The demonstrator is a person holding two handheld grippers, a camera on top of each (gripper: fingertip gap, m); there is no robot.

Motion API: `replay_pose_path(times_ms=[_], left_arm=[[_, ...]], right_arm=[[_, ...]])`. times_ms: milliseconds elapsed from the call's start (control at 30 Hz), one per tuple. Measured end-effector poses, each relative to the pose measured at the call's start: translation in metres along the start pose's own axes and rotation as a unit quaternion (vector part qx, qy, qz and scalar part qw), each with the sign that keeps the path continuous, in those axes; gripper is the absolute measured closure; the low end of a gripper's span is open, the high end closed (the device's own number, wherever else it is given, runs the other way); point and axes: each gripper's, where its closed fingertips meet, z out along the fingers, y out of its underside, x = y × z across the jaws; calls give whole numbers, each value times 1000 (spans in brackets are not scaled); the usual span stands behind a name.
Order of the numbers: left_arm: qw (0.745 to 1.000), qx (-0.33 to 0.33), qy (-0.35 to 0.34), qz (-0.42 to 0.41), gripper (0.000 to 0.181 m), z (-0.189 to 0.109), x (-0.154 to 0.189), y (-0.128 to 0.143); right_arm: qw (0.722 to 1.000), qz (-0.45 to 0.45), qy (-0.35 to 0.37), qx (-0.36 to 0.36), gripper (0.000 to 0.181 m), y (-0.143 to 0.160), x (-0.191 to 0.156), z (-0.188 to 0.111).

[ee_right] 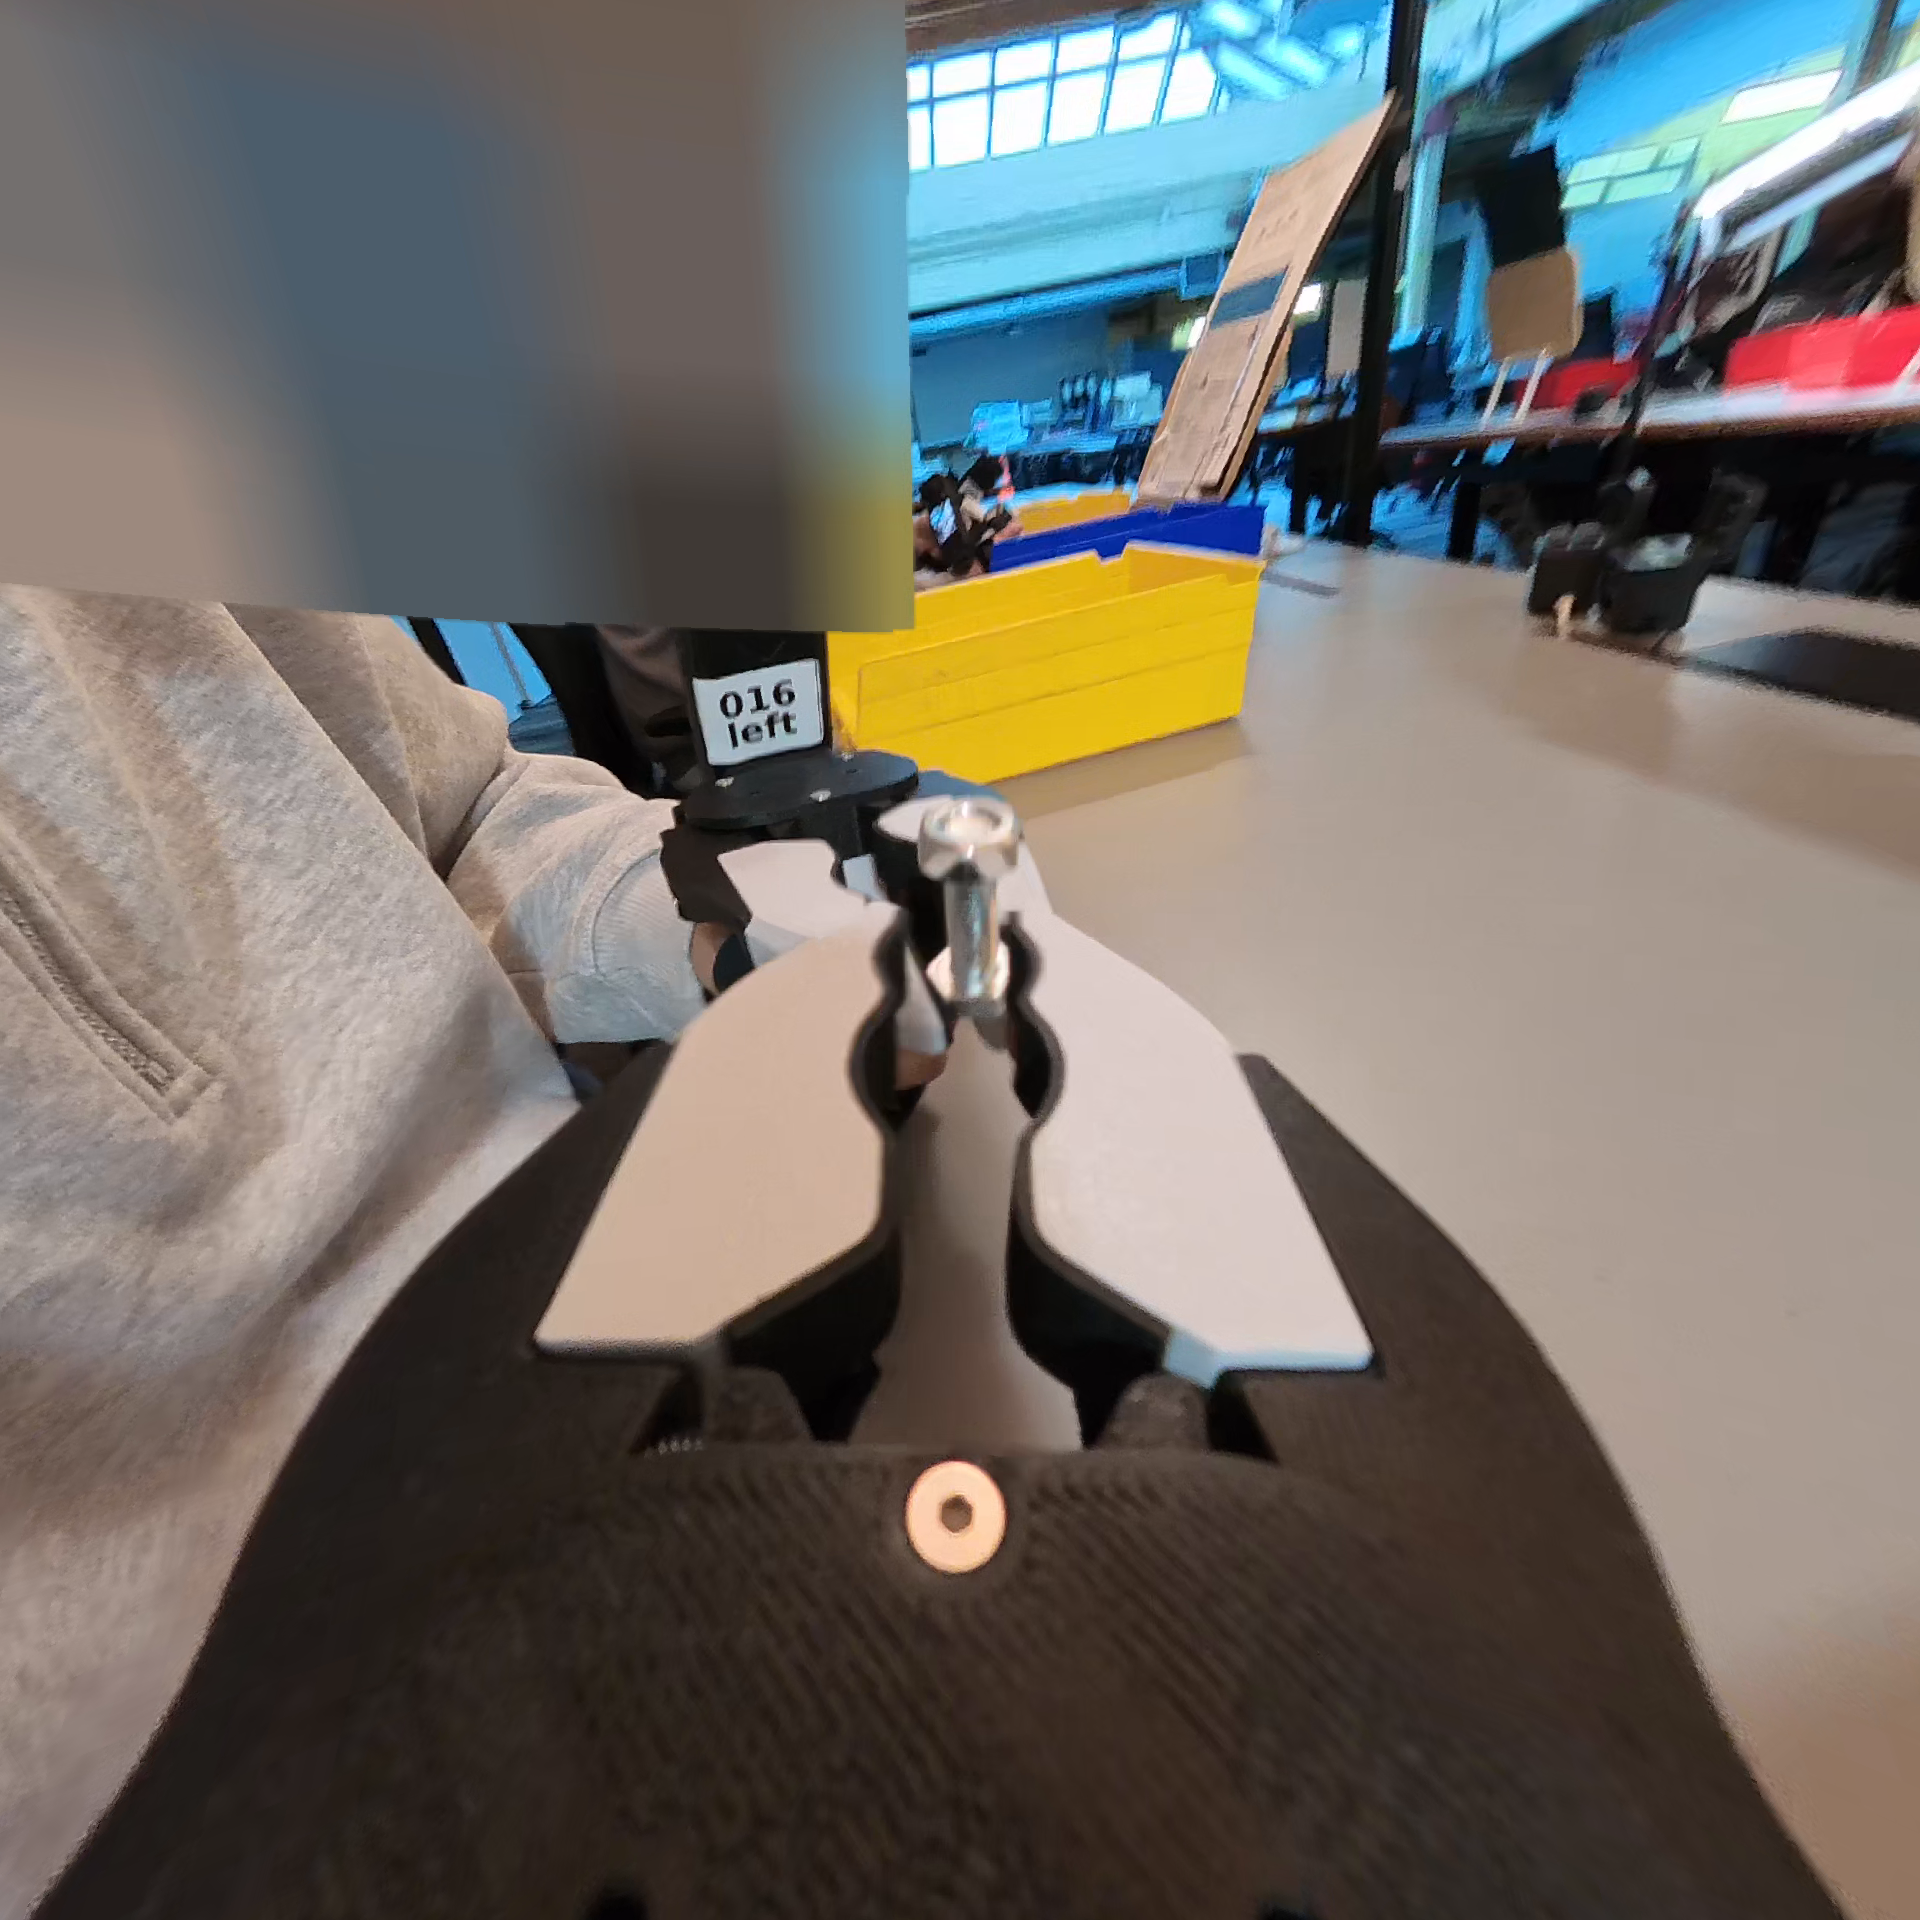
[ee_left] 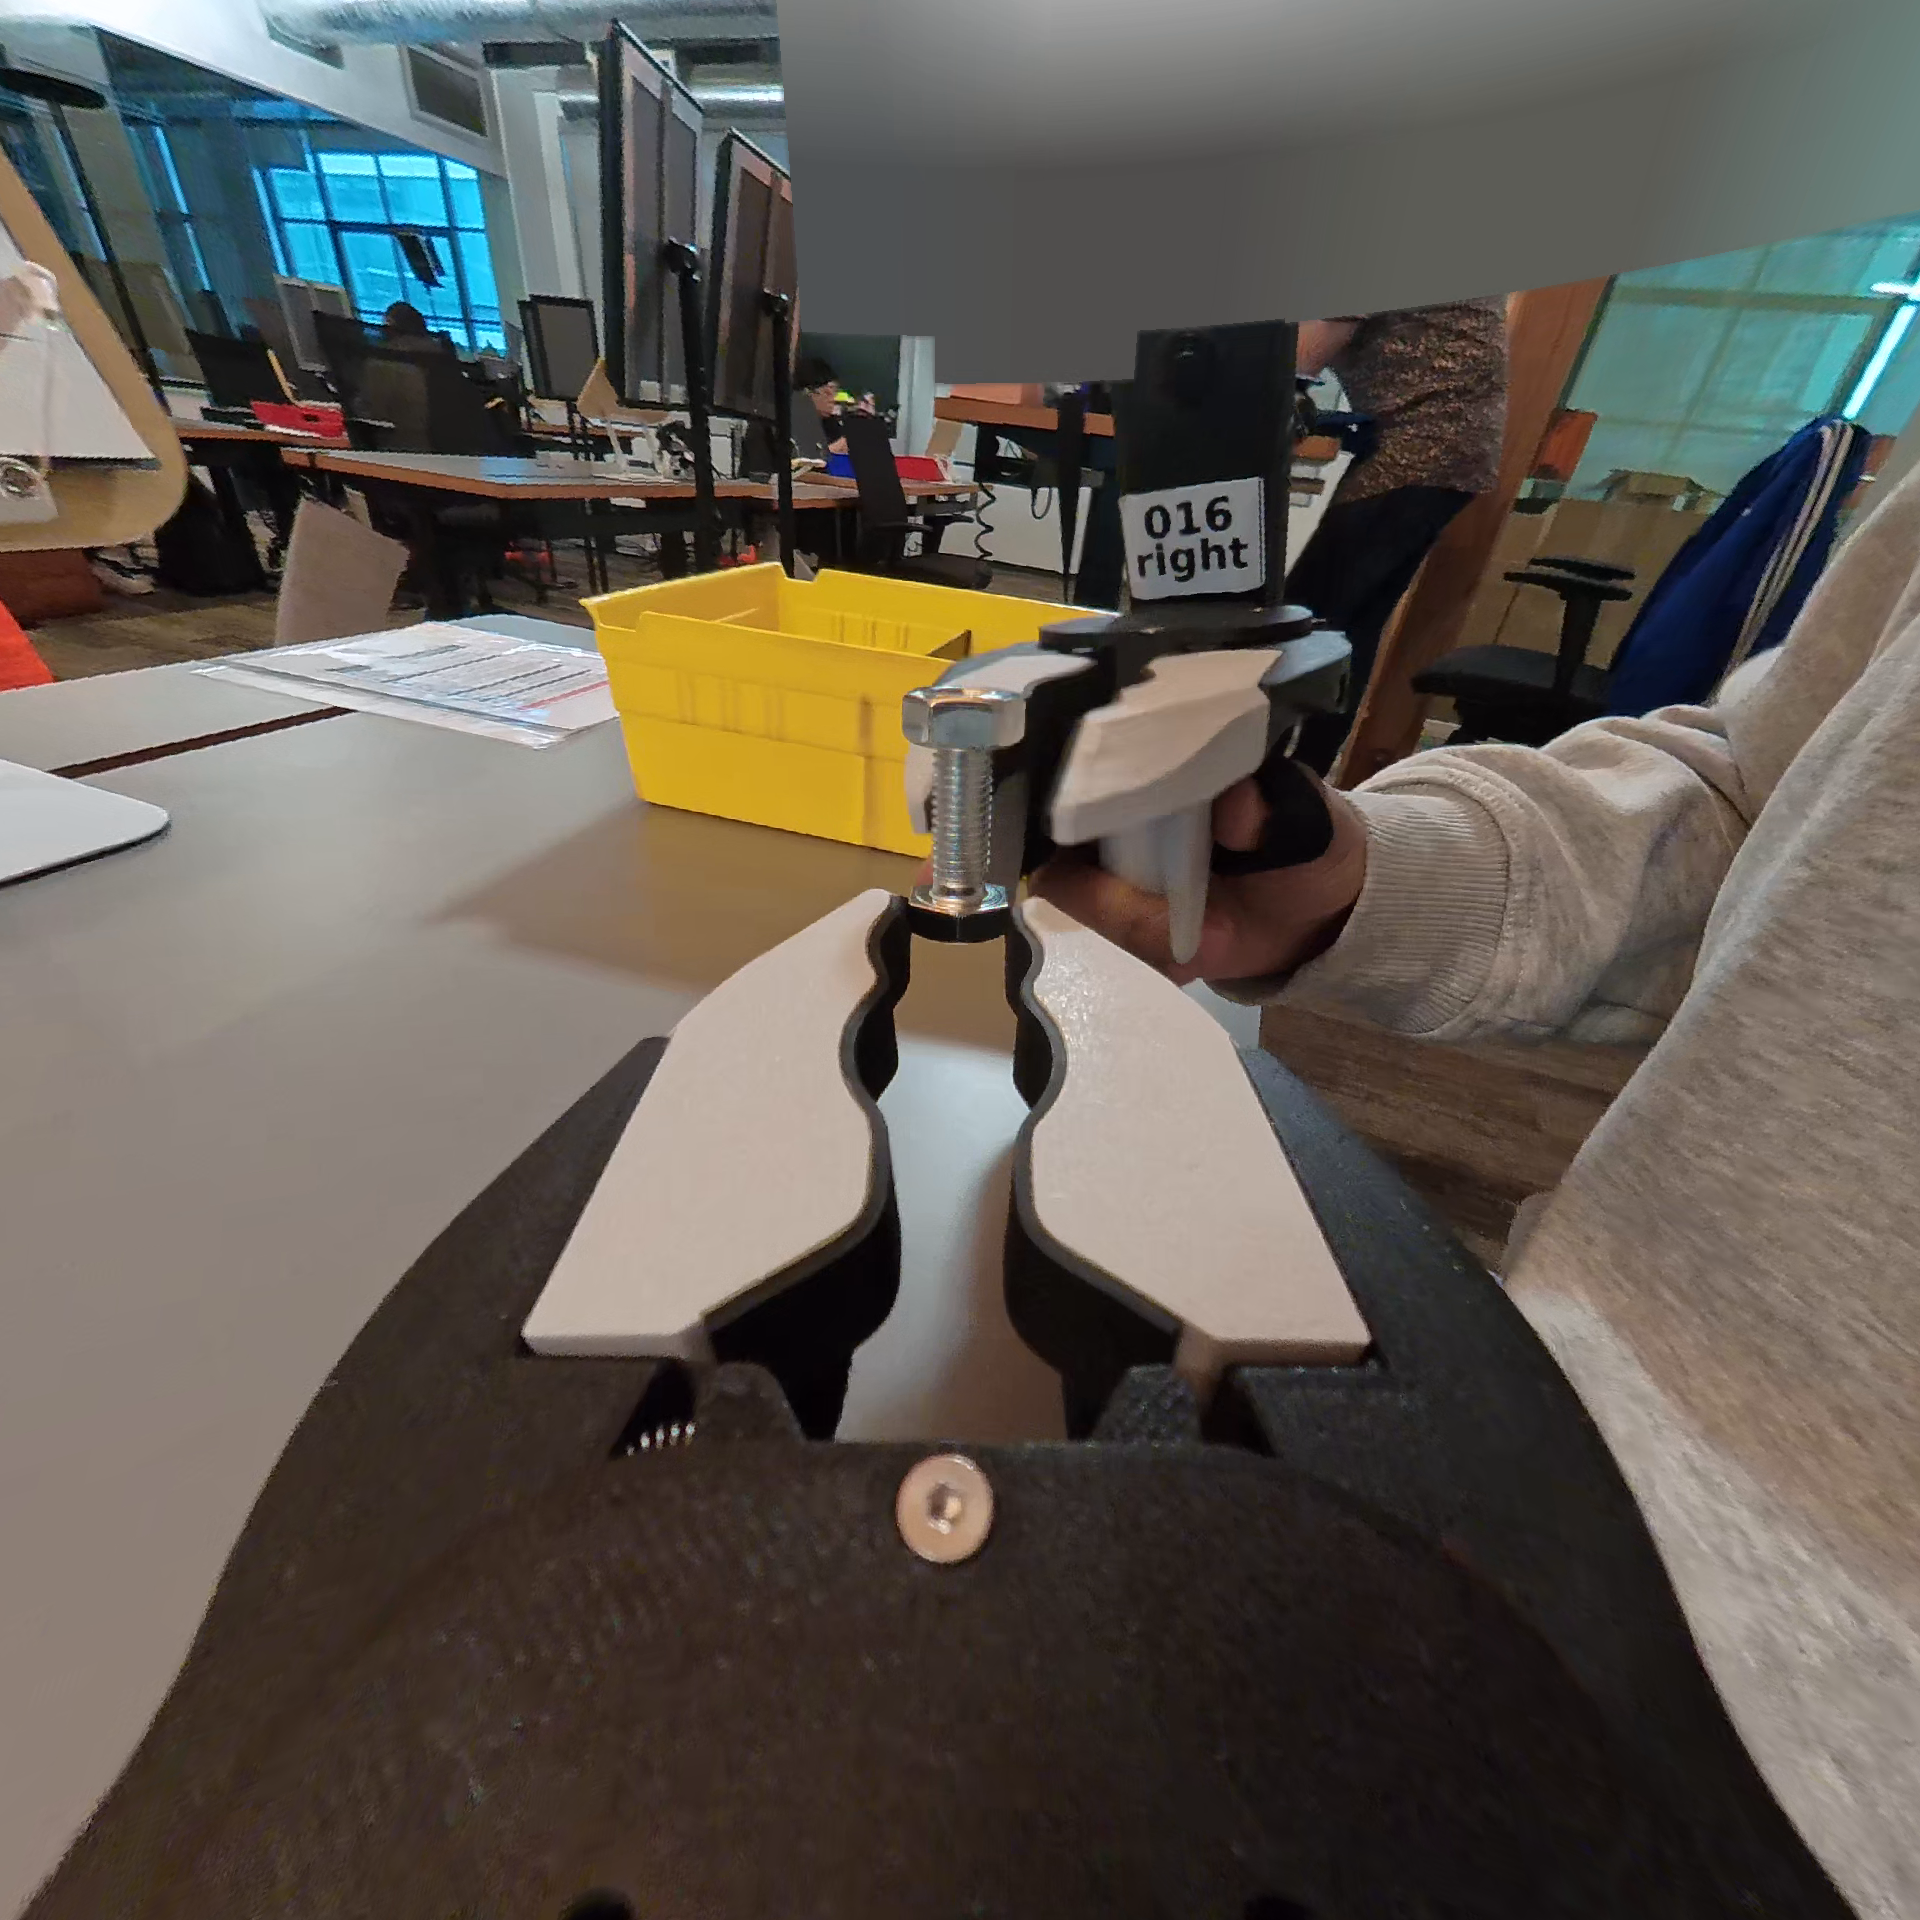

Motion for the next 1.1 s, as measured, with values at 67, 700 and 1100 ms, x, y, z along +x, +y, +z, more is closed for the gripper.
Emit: replay_pose_path(times_ms=[67,700,1100], left_arm=[[1000,4,-13,-3,163,-1,-6,-2],[997,-34,-68,19,163,-4,-20,5],[998,-16,-34,44,163,-2,-4,0]], right_arm=[[1000,21,2,-16,155,4,3,2],[908,43,78,-410,137,-11,14,5],[873,-32,21,-487,162,-7,4,6]])
